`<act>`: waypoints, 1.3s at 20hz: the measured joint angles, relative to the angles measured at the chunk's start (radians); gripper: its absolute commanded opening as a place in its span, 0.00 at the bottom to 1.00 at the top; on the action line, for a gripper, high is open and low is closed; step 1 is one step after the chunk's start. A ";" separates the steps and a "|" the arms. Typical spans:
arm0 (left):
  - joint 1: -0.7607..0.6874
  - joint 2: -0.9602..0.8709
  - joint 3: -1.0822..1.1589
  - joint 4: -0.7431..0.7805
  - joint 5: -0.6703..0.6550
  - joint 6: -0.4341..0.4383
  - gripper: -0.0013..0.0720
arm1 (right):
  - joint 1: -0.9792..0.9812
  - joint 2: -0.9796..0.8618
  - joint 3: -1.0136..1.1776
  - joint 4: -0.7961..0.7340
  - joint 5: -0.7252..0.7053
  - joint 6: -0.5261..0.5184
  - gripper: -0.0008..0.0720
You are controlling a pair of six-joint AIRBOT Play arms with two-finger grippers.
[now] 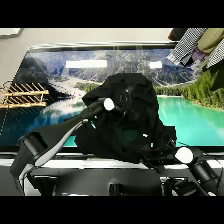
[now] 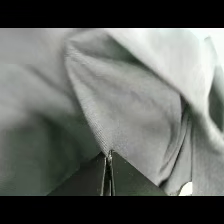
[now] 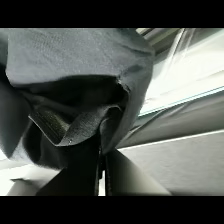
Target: Fold the clothes and pants, and hang the long-sleeved shirts on hangers.
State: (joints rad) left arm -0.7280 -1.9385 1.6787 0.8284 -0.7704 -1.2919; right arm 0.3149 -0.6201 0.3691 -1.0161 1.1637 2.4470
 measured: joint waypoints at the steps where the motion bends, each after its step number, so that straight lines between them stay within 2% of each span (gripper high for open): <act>1: 0.023 0.011 0.017 0.007 0.000 0.002 0.04 | 0.000 0.000 0.033 -0.048 0.018 0.011 0.06; 8: 0.190 0.116 0.168 0.117 -0.005 -0.014 0.04 | -0.044 -0.047 0.356 -0.376 0.142 0.054 0.05; 12: 0.279 0.213 0.246 0.235 -0.010 -0.028 0.04 | -0.187 -0.241 0.684 -0.428 0.142 -0.121 0.06; 16: 0.350 0.333 0.295 0.381 -0.014 -0.047 0.04 | -0.247 -0.535 1.210 -0.381 0.146 -0.323 0.05; 19: 0.386 0.435 0.310 0.513 -0.018 -0.094 0.04 | -0.224 -0.699 1.572 -0.334 0.153 -0.420 0.05; 22: 0.400 0.539 0.316 0.645 -0.058 -0.164 0.04 | -0.180 -0.739 1.740 -0.314 0.134 -0.490 0.06; 26: 0.406 0.668 0.318 0.753 -0.217 -0.298 0.04 | -0.131 -0.688 1.809 -0.316 0.119 -0.562 0.05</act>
State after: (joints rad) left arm -0.3218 -1.2705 1.9968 1.5818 -0.9871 -1.5902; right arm 0.1841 -1.3079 2.1784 -1.3323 1.2827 1.8851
